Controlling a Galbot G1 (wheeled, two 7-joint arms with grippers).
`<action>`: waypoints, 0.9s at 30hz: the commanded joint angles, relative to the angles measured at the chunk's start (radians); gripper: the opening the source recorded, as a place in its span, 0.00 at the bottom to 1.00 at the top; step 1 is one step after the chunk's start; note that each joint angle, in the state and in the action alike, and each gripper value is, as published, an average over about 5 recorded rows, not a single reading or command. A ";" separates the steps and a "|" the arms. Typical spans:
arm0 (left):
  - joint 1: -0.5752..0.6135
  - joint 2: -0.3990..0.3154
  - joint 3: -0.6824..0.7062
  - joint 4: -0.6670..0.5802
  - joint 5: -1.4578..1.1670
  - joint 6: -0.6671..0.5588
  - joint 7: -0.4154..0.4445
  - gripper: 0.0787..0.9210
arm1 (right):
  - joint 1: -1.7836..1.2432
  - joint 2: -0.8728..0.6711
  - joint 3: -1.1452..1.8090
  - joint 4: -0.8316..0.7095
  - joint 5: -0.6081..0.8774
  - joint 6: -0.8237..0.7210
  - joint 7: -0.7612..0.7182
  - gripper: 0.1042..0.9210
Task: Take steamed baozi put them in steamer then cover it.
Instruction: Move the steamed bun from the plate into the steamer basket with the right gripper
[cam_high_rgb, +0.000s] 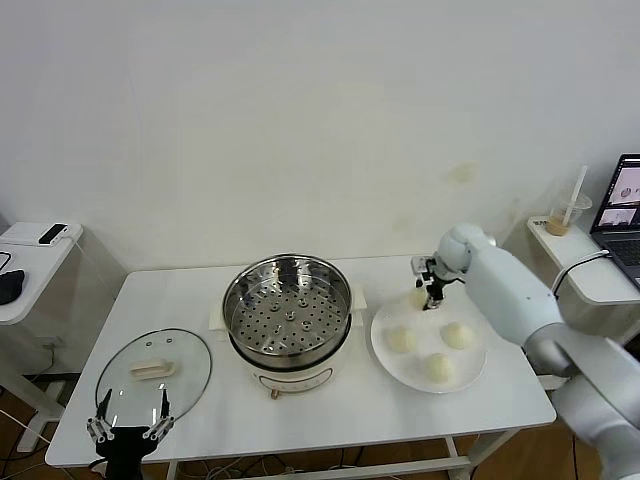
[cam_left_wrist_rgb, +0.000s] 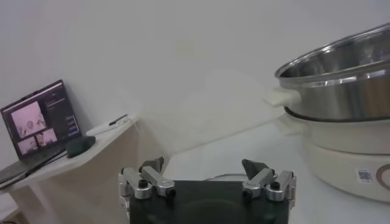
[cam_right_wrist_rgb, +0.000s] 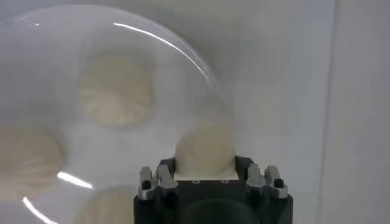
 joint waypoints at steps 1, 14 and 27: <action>-0.004 0.004 0.010 0.001 0.000 0.002 0.002 0.88 | 0.136 -0.169 -0.148 0.249 0.246 -0.028 -0.043 0.62; -0.005 0.035 0.002 -0.005 -0.040 0.012 0.003 0.88 | 0.387 -0.102 -0.382 0.352 0.596 -0.071 0.015 0.62; -0.009 0.042 0.001 -0.013 -0.046 0.021 0.010 0.88 | 0.533 0.198 -0.586 0.286 0.723 0.077 0.126 0.62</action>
